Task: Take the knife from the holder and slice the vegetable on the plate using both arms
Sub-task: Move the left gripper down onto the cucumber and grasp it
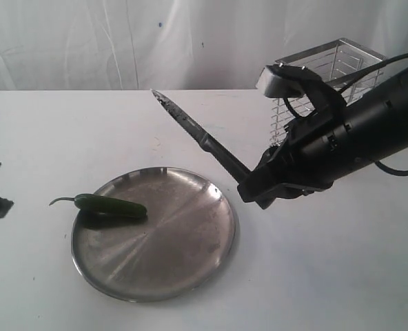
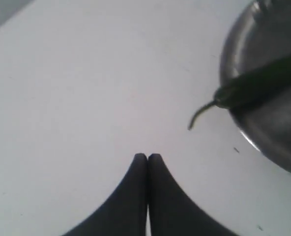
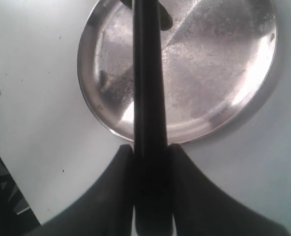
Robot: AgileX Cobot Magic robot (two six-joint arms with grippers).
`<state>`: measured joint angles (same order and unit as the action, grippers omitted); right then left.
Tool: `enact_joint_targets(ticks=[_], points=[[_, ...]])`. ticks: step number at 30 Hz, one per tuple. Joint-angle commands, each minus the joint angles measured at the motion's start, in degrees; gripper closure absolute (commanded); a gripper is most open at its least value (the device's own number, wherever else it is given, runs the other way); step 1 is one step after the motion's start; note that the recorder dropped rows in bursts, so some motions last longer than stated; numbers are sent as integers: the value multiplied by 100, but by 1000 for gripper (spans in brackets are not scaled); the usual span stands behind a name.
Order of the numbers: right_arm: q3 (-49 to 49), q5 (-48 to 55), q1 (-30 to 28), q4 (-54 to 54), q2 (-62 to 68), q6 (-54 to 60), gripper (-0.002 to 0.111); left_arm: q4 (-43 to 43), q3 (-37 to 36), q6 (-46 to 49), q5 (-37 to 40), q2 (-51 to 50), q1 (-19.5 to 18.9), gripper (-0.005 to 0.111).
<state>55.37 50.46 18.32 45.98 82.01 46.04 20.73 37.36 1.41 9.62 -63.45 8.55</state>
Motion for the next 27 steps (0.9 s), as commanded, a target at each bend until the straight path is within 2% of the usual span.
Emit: enact_joint_targets(ticks=[1,4,6,8,10,14,16,19,22,23,26,27], points=[[-21,-105,9,47,-15,1,108,-138,485,946,1194,-185,930,107],[-21,-154,9,47,-15,-29,108,-399,1117,2382,2652,-626,1561,107],[-21,-165,9,35,-2,-36,108,-830,1493,3454,3653,-1007,1758,107],[-34,-165,9,10,12,-36,108,-1124,1703,4061,4050,-1280,1836,107],[-90,-220,9,10,12,-36,108,-1281,1754,4317,3694,-1422,1848,107],[-187,-410,9,7,24,-36,108,-1306,1744,4381,2410,-1472,1848,107],[-187,-543,9,7,24,-36,108,-1306,1744,4335,2114,-1472,1848,106],[-187,-715,9,7,24,-131,108,-1159,1744,4630,2260,-1571,1848,90],[-187,-741,9,7,24,-143,108,-745,1744,4891,2591,-1740,1836,62],[-187,-741,9,7,24,-143,108,-565,1744,4893,2614,-1787,1836,46],[-187,-741,9,-84,24,-166,108,-297,1744,4853,2145,-1852,1836,13],[-187,-741,9,-98,24,-232,108,-343,1744,4787,1977,-1860,1836,6]])
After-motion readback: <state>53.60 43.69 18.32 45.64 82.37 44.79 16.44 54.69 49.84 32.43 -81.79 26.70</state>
